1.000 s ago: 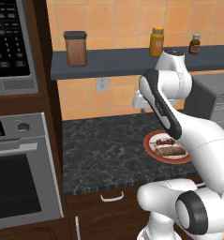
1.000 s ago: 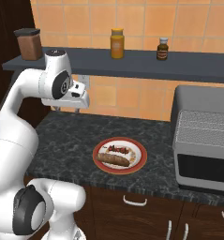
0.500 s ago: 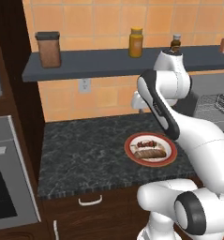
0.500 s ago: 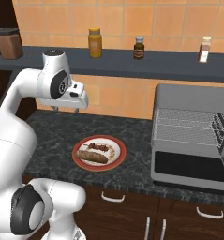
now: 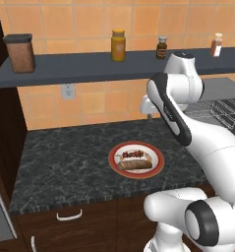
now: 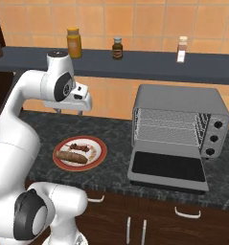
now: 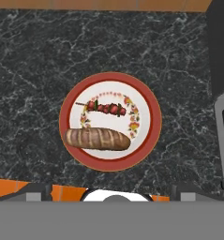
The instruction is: Pick up the kebab skewer and baguette bread, and place them inside the toaster oven. Close the toaster oven door and start by setting the timer.
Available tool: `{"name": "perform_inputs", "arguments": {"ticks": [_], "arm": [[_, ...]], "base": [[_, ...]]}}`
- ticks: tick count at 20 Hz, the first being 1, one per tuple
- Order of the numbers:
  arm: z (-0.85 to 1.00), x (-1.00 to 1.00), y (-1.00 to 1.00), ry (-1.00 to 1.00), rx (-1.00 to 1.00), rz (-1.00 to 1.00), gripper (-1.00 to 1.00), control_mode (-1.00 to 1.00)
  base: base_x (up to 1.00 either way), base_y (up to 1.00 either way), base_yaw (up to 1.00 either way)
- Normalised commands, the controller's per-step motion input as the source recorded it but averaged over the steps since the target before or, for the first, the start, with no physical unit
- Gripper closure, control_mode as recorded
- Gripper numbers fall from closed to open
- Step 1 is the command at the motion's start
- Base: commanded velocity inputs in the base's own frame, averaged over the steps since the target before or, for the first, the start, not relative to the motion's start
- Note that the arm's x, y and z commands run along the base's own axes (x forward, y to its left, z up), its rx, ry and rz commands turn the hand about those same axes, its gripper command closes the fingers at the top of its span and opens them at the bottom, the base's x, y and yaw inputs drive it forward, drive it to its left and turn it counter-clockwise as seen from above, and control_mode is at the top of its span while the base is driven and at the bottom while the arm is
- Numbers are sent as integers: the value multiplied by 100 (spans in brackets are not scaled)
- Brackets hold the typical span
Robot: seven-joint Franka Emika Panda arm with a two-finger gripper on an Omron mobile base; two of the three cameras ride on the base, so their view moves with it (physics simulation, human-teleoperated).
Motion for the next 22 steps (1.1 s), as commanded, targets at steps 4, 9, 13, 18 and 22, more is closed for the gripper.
{"name": "perform_inputs", "arguments": {"ticks": [4, 9, 13, 18, 22], "arm": [[0, 0, 0, 0, 0, 0, -100, 100], [0, 0, 0, 0, 0, 0, -100, 100], [0, 0, 0, 0, 0, 0, -100, 100], [0, 0, 0, 0, 0, 0, -100, 100], [0, 0, 0, 0, 0, 0, -100, -100]], "base": [[3, -38, 0], [0, -14, 0], [0, 0, 0], [0, 0, 0], [0, 0, 0]]}}
